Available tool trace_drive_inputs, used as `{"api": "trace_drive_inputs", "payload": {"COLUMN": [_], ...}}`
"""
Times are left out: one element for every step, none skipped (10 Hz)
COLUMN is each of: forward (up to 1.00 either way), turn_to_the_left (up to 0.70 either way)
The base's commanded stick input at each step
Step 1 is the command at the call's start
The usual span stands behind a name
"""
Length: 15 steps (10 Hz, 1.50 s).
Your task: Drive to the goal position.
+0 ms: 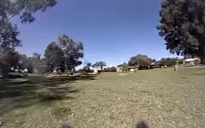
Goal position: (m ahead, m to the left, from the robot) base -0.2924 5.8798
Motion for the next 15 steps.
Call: {"api": "trace_drive_inputs", "payload": {"forward": [0.0, 0.0, 0.0, 0.0, 0.0, 0.0, 0.0, 0.0, 0.0, 0.0, 0.0, 0.0, 0.0, 0.0, 0.0], "turn_to_the_left": [0.45, 0.45, 0.45, 0.45, 0.45, 0.45, 0.45, 0.45, 0.45, 0.45, 0.45, 0.45, 0.45, 0.45, 0.45]}}
